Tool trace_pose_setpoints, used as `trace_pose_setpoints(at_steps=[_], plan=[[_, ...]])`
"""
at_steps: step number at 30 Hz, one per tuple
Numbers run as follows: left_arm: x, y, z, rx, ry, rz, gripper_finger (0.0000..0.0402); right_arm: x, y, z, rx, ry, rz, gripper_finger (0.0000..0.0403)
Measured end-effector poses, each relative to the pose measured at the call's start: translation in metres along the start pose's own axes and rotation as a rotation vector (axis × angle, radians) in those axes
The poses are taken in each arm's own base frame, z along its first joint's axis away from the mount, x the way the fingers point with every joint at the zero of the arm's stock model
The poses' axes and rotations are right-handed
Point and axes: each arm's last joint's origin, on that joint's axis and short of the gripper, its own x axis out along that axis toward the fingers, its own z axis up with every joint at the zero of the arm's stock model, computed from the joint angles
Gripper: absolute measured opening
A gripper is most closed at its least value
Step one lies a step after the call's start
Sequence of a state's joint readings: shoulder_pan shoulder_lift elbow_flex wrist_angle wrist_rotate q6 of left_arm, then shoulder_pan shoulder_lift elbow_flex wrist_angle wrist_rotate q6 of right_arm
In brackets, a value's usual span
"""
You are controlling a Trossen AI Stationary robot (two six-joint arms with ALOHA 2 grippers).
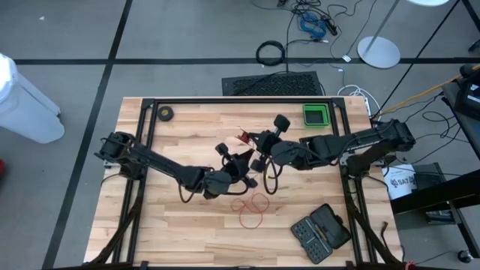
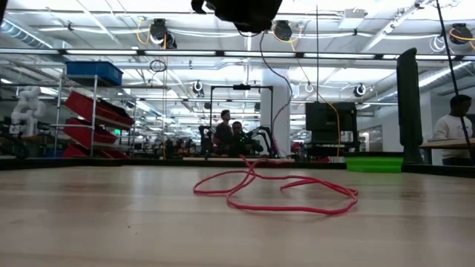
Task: Coil cords
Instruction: Coil the red wire into the spool
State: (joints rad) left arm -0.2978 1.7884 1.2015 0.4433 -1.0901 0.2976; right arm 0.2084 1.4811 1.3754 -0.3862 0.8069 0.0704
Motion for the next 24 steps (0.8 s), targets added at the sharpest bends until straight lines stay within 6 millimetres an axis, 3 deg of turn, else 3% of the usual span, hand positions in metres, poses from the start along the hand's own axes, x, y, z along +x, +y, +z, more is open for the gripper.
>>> trace_pose_setpoints(at_steps=[12,24], plan=[[-0.032,0.027,0.033,-0.025,-0.051,-0.013,0.0001,0.0,0.001,-0.001,-0.006,0.011,0.029,0.0],[-0.05,0.044,0.03,0.135,0.061,0.137,0.0001,-0.019,-0.009,0.003,0.008,0.019,0.209,0.0]])
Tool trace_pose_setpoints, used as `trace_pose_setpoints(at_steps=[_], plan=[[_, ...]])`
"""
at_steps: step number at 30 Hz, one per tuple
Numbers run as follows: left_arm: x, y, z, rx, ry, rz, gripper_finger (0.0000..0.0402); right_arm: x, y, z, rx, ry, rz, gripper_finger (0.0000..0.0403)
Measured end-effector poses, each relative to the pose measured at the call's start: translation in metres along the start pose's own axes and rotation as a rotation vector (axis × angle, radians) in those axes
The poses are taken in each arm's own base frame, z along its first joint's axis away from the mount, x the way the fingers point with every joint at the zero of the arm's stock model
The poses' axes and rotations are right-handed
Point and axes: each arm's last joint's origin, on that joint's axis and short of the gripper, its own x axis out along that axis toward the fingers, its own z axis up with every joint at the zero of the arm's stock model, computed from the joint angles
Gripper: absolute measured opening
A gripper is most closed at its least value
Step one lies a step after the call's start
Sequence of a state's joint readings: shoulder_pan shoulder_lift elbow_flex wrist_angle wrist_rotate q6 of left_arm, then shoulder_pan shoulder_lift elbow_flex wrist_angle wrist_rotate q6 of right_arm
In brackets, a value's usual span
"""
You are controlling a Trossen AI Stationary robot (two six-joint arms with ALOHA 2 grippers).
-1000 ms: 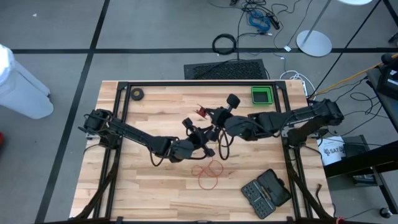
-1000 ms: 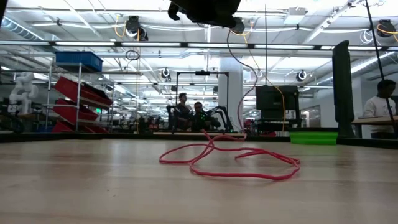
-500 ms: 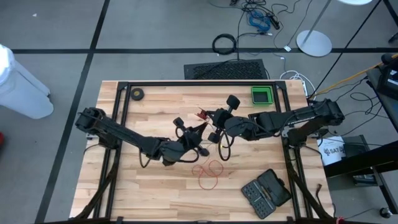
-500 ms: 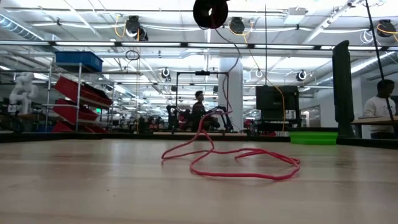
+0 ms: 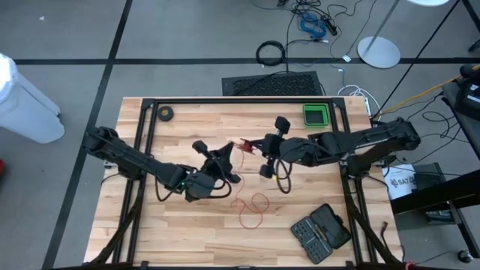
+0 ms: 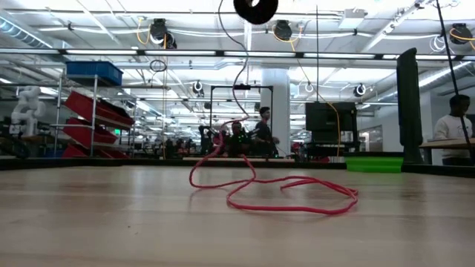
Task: Coil cords
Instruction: Coil the red wire into the spool
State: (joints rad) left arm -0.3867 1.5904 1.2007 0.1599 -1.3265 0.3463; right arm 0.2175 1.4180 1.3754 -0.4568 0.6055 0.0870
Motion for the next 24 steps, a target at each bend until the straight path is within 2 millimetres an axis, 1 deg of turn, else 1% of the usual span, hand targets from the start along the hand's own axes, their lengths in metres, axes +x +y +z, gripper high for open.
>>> trace_pose_setpoints(at_steps=[7,14,20,24], plan=[[-0.001,0.001,-0.008,0.043,0.037,0.027,0.0001,-0.025,0.0,0.002,0.016,-0.014,0.054,0.0],[-0.002,-0.001,-0.019,0.032,0.067,0.017,0.0001,-0.047,0.003,0.002,0.034,-0.023,0.099,0.0],[-0.002,-0.004,-0.022,-0.029,0.072,-0.076,0.0001,-0.051,0.004,0.002,0.036,-0.026,0.111,0.0],[-0.002,-0.007,-0.022,-0.038,0.072,-0.166,0.0001,-0.051,0.004,0.002,0.042,-0.027,0.114,0.0]])
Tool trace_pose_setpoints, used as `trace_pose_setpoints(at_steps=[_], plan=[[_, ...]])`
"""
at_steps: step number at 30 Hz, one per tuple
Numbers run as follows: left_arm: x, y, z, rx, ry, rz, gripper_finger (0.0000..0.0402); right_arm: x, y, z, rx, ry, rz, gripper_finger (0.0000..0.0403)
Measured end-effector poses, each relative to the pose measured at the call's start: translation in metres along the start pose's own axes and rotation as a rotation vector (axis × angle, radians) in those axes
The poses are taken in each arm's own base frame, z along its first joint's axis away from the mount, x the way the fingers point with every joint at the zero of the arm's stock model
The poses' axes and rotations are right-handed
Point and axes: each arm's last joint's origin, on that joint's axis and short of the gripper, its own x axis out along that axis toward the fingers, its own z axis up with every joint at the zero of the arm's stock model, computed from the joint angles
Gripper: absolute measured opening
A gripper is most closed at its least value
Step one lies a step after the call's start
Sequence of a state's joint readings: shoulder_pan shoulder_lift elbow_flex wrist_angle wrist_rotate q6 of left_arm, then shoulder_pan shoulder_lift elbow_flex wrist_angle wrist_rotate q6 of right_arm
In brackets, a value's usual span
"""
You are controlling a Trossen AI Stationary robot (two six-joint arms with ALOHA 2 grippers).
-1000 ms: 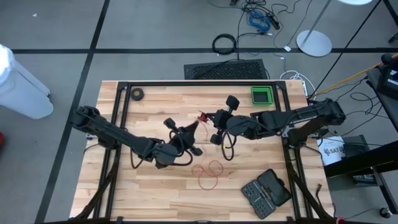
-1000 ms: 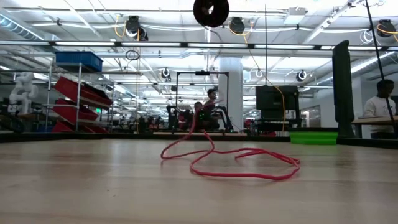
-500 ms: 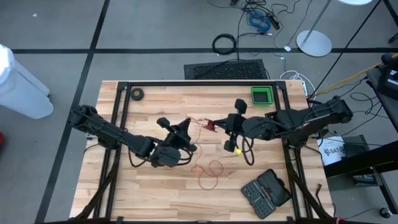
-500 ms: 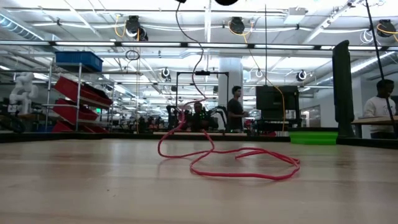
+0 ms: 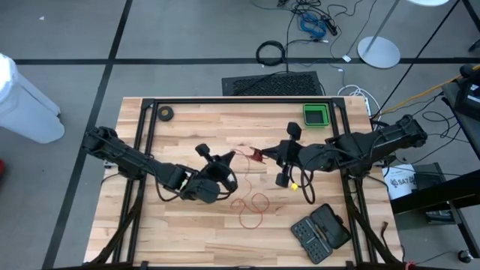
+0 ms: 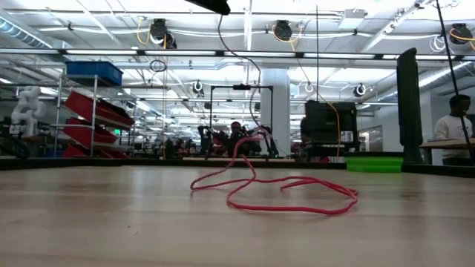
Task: Coil cords
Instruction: Coil the red wire into the spool
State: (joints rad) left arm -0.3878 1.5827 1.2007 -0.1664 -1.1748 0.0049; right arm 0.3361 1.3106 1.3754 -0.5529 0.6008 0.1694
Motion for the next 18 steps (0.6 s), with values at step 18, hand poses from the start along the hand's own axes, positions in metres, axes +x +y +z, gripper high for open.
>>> trace_pose_setpoints(at_steps=[18], plan=[[-0.013,-0.012,0.005,-0.035,-0.047,-0.267,0.0115,0.0,0.0,0.0,-0.01,-0.002,0.001,0.0]])
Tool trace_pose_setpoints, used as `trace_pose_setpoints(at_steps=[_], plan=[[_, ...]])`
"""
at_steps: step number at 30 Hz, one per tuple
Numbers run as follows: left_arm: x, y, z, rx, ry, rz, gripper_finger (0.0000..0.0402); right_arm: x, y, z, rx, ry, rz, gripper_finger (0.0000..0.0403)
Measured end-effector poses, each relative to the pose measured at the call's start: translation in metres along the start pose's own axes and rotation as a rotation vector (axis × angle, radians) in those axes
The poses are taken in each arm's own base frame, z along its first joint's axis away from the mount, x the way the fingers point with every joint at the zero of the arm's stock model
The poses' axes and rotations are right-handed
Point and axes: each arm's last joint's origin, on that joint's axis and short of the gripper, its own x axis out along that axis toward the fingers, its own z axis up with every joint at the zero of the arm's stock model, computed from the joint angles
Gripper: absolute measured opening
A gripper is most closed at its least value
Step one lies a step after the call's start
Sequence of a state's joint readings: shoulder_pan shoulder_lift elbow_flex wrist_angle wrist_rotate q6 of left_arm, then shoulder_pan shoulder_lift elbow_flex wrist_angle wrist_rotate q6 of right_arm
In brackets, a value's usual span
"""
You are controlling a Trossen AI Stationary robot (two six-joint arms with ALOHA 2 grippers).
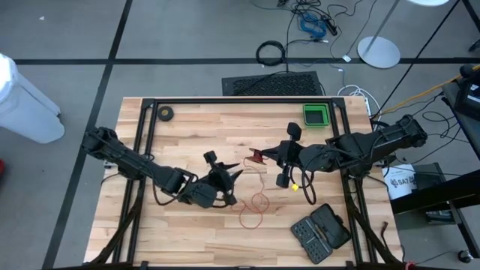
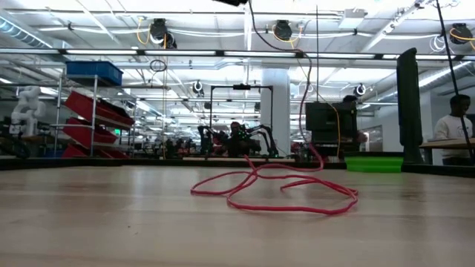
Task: Coil cords
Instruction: Coil the red wire into the spool
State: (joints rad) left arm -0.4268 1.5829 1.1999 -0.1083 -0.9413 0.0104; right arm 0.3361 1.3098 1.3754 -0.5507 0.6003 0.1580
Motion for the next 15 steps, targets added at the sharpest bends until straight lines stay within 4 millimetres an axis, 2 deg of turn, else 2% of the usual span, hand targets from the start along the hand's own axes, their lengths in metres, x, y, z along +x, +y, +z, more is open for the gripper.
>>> trace_pose_setpoints(at_steps=[8,15], plan=[[-0.017,-0.008,0.022,0.042,-0.16,0.029,0.0116,0.0,0.0,0.0,-0.03,0.001,0.005,0.0],[-0.019,-0.005,0.033,0.119,-0.23,0.059,0.0116,0.0,0.002,0.0,-0.055,0.011,0.082,0.0]])
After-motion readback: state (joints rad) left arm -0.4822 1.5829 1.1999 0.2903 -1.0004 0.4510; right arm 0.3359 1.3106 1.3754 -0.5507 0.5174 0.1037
